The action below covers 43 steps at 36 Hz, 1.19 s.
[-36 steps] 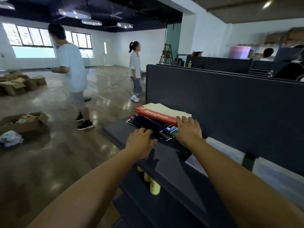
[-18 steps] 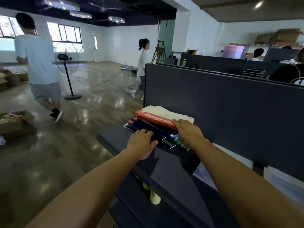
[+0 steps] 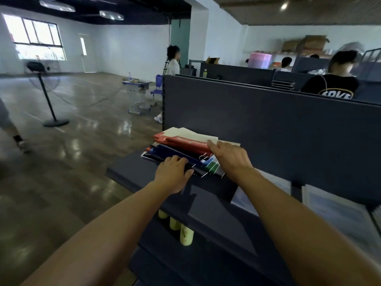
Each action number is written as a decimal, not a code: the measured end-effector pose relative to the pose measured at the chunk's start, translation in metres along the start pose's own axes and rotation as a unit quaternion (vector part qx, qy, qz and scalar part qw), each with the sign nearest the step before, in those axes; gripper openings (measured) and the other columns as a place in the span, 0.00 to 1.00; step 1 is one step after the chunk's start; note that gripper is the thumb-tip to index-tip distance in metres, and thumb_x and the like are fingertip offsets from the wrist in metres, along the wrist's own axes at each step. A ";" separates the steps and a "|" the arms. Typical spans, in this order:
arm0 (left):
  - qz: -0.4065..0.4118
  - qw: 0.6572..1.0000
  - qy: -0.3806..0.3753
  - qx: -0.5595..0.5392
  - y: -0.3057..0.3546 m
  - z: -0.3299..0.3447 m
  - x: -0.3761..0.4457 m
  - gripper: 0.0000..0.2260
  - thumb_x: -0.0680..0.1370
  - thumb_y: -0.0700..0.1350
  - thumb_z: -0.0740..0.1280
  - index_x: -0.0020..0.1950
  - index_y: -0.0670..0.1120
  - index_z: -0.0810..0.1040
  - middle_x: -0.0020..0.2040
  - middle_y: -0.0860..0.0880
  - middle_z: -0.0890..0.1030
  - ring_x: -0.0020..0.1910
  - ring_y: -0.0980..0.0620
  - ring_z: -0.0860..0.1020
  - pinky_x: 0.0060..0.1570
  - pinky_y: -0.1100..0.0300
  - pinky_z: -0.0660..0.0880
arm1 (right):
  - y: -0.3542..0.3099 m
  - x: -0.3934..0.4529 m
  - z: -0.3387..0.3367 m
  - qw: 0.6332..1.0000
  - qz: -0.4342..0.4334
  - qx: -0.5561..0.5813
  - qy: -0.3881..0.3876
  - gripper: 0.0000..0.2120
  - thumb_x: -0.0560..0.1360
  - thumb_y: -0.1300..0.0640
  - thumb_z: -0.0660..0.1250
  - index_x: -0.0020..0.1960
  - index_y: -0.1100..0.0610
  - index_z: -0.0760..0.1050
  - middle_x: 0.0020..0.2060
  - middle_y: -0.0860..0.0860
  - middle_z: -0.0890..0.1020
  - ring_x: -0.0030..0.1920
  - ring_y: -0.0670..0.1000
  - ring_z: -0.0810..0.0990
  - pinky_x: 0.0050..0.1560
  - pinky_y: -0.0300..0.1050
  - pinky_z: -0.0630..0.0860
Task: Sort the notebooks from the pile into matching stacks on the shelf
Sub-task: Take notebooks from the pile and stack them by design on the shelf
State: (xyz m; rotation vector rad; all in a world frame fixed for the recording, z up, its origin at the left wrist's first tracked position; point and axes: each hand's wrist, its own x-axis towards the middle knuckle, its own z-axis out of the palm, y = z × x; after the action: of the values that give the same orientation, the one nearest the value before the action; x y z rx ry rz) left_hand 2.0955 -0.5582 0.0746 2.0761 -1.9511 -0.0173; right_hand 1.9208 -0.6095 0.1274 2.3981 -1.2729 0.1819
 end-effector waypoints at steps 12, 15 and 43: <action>0.107 0.994 0.007 0.001 0.050 0.000 -0.021 0.21 0.81 0.56 0.57 0.69 0.46 0.70 0.66 0.45 0.71 0.65 0.44 0.68 0.61 0.50 0.67 | 0.006 -0.082 -0.019 0.995 0.097 -0.005 0.022 0.29 0.81 0.63 0.54 0.78 0.53 0.47 0.74 0.57 0.61 0.73 0.56 0.63 0.70 0.47 0.61; 0.148 0.989 0.004 -0.010 0.073 0.000 -0.028 0.20 0.81 0.56 0.58 0.69 0.46 0.70 0.67 0.44 0.71 0.66 0.43 0.68 0.62 0.50 0.67 | 0.013 -0.109 -0.032 0.991 0.132 -0.007 0.018 0.31 0.80 0.64 0.56 0.78 0.53 0.46 0.75 0.57 0.60 0.73 0.56 0.62 0.70 0.48 0.61; 0.401 0.883 -0.147 -0.195 0.447 0.016 -0.222 0.23 0.81 0.53 0.58 0.74 0.44 0.65 0.72 0.43 0.69 0.70 0.43 0.68 0.67 0.49 0.66 | 0.165 -0.488 -0.126 0.920 0.342 -0.162 0.099 0.34 0.54 0.67 0.81 0.59 0.60 0.80 0.47 0.58 0.84 0.43 0.57 0.85 0.38 0.49 0.81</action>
State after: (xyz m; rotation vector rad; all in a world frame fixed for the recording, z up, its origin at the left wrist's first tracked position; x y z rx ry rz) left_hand 1.6386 -0.3618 0.1146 0.9525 -2.5752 -0.5256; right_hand 1.5168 -0.2666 0.1430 1.5416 -1.8234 0.3681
